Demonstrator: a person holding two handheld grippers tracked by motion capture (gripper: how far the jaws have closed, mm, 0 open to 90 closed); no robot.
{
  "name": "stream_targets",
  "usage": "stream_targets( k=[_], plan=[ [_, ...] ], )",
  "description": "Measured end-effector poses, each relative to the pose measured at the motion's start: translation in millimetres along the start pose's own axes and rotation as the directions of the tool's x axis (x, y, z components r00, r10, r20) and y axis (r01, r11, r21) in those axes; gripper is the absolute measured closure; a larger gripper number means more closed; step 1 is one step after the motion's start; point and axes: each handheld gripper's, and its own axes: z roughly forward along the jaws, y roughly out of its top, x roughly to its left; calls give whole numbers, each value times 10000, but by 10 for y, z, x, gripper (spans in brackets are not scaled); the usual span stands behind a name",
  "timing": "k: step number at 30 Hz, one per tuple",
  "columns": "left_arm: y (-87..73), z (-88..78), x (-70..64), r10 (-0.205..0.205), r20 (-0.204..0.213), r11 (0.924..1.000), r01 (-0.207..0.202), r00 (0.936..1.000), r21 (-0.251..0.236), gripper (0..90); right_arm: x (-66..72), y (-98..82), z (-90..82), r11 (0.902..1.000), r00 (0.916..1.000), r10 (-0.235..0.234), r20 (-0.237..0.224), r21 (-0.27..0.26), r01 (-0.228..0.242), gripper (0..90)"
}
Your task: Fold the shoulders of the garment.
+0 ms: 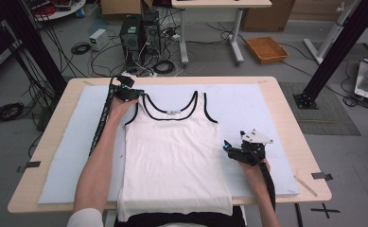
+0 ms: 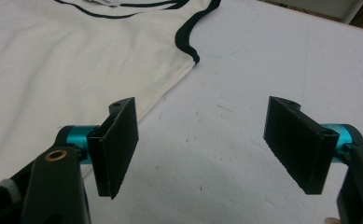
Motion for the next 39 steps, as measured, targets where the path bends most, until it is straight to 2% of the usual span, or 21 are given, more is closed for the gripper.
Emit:
stream_targets(
  k=[2, 4, 7, 9, 16, 17, 20, 22, 25, 26, 27, 29, 32, 35, 37, 39],
  plan=[
    [-14, 40, 41, -546, -37, 9985, 546, 9985, -81, 725, -1, 2, 3, 10000, 10000, 25, 31, 28, -25, 262],
    [-51, 96, 112, -1054, -372, 9944, 1054, 9937, -13, 690, -7, -3, -7, 9999, 10000, 81, 11, -63, -81, 262],
    [-134, 159, 243, -1907, -327, 9816, 1907, 9811, -21, 622, -9, -4, -13, 9999, 9999, 105, -28, -109, -105, 262],
    [-167, 173, 301, -2182, -173, 9759, 2180, 9758, -89, 611, -7, -3, -10, 9999, 10000, 84, -30, -76, -84, 262],
    [-223, 266, 320, -2145, 3, 9765, 2145, 9767, -229, 620, -5, -1, -4, 10000, 10000, 18, 22, -50, -18, 262],
    [-235, 288, 316, -2170, 53, 9760, 2171, 9762, -186, 626, -8, -1, -4, 10000, 10000, -7, 20, -43, 7, 262],
    [-265, 335, 307, -1978, -118, 9802, 1979, 9802, 93, 666, -3, 0, -2, 10000, 10000, 5, 60, -33, -4, 263],
    [-281, 345, 314, -2019, -132, 9793, 2021, 9793, 133, 722, -4, 0, -1, 10000, 10000, -4, 67, -25, 4, 262],
    [-286, 333, 327, -2331, 144, 9724, 2331, 9724, -33, 810, 4, -1, -4, 10000, 9999, 10, 100, -30, -10, 262],
    [-278, 321, 323, -2322, 267, 9726, 2325, 9723, -67, 833, 5, -1, -5, 10000, 9999, 12, 109, -15, -12, 262],
    [-265, 311, 308, -2247, 325, 9742, 2252, 9739, -119, 840, 7, -2, -5, 10000, 9999, 18, 117, -35, -17, 262],
    [-225, 271, 271, -1919, 319, 9811, 1925, 9809, -176, 845, 6, -2, -6, 10000, 9999, -28, 114, -63, 28, 262],
    [-158, 176, 205, -1660, 602, 9857, 1674, 9843, -183, 845, 7, -2, -6, 10000, 9999, -72, 93, -63, 73, 262],
    [-77, 42, 96, -1137, 863, 9934, 1144, 9898, -32, 845, 9, -4, -7, 9999, 9999, -102, 89, -73, 103, 262],
    [-31, -78, -1, -770, 1015, 9967, 792, 9919, -179, 845, 12, -5, -11, 9999, 9999, -103, 68, -84, 104, 262],
    [-22, -201, -99, -690, 1235, 9965, 742, 9899, -385, 845, 13, -6, -15, 9998, 9999, -138, 35, -125, 138, 262]
  ],
)
